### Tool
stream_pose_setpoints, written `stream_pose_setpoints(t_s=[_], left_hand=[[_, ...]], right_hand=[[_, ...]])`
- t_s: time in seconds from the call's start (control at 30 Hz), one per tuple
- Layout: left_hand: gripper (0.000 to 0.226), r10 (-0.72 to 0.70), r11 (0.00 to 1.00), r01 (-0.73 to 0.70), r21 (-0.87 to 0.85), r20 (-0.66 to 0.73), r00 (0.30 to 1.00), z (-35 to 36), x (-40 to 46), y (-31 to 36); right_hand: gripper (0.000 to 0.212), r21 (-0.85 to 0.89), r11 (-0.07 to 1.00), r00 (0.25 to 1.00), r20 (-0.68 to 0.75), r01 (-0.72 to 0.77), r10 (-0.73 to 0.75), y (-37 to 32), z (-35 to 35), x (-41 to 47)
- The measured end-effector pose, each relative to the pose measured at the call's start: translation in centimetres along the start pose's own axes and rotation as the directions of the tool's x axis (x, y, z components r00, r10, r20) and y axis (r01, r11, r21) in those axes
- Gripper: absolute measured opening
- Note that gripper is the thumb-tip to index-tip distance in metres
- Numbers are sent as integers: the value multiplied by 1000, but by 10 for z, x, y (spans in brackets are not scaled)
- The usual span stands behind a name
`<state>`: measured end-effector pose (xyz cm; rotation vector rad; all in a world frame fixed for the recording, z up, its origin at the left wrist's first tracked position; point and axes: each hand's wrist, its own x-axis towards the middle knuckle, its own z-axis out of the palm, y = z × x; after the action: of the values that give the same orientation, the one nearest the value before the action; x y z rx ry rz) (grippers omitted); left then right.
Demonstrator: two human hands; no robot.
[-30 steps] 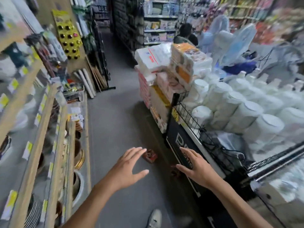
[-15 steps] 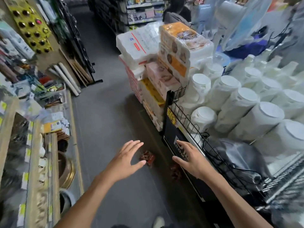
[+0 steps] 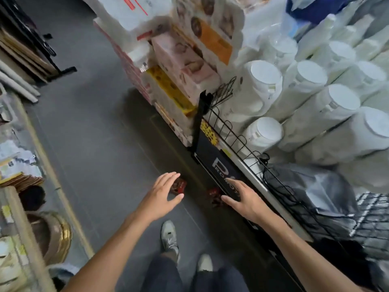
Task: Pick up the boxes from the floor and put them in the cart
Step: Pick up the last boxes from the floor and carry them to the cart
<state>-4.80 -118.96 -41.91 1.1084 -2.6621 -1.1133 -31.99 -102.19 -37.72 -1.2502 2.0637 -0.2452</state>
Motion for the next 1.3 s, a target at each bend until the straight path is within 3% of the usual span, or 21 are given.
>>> stream_pose_setpoints(t_s=[0.3,0.47,0.63,0.77,0.87,1.0,1.07,1.2,1.3], left_hand=[[78,37,999,-40,13,180,983,73,116,-100],[79,66,996,-78,32,280,958,162,139,-157],[77,65,997,-75,20,322,945,261,156,-225],[78,20,1000,-22,0,314,949,330,163,-267],[76,-2,1000,5,-10,318,948,375,166,-294],[75,-7,1000,13,-18,307,952,423,181,-328],[76,-20,999,31,-30,313,949,442,190,-344],[79,-42,998,54,-31,315,948,473,204,-372],[79,-66,997,77,-23,319,945,490,212,-386]], right_hand=[[70,44,974,972,87,-224,219,62,88,119],[74,77,928,914,215,-366,343,140,177,169],[76,35,920,891,263,-391,369,226,279,222],[74,193,875,886,240,-445,398,280,349,272],[52,380,787,874,174,-485,455,316,394,302],[46,418,750,846,99,-514,524,365,439,340],[55,418,760,844,31,-498,536,384,457,357],[81,480,689,766,-53,-543,641,418,485,383],[106,649,481,654,33,-590,756,437,506,396]])
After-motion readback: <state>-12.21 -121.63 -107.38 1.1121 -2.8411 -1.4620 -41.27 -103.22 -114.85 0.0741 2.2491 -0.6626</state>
